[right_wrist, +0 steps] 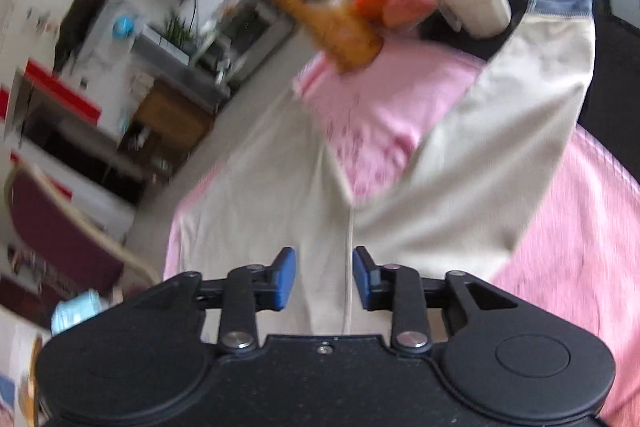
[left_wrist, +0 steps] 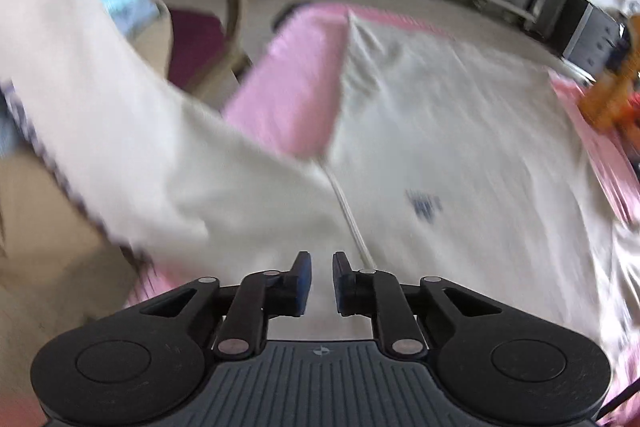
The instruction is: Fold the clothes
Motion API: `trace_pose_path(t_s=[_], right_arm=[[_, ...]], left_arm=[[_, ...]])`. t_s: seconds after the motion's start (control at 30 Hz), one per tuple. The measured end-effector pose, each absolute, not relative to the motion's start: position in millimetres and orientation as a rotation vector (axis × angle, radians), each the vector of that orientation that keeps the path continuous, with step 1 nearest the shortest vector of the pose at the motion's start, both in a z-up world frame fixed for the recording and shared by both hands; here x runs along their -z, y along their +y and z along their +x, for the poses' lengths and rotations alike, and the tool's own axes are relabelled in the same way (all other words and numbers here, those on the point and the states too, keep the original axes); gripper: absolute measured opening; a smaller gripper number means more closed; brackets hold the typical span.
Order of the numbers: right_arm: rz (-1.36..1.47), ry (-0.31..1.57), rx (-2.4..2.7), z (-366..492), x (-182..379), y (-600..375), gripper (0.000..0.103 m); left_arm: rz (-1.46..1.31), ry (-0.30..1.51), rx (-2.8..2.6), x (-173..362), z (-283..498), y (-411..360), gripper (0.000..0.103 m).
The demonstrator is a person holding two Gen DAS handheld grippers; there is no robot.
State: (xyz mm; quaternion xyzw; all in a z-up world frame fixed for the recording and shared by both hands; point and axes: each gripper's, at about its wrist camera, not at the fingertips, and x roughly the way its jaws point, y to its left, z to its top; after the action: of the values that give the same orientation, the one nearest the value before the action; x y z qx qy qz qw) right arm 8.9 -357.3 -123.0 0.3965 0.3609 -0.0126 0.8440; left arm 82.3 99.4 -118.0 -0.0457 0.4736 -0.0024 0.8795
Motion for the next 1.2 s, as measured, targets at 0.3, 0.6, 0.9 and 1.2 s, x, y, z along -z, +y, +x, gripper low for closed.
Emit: trace_pose_path(t_s=[0.3,0.6,0.9,1.2], right_arm=[[0.667,0.957,-0.079,32.7,153.8,-292.1,0.029],[0.529,1.009,-0.089,50.8,169.0,-275.3,0.023],[0.513,1.059,-0.079,26.9,172.7,-279.8,0.021],[0.564,1.077,-0.005,-14.4,165.1,-291.8,0.028]], left_arm=[[-0.018,0.989,0.06,140.6,80.5,67.9,0.017],[0.033,0.992,0.056,153.8,88.2,67.2,0.027],[0.091,1.09,0.067,149.7,56.9,74.6,0.027],[0.063,1.057,0.087,135.7,25.0,82.9,0.026]])
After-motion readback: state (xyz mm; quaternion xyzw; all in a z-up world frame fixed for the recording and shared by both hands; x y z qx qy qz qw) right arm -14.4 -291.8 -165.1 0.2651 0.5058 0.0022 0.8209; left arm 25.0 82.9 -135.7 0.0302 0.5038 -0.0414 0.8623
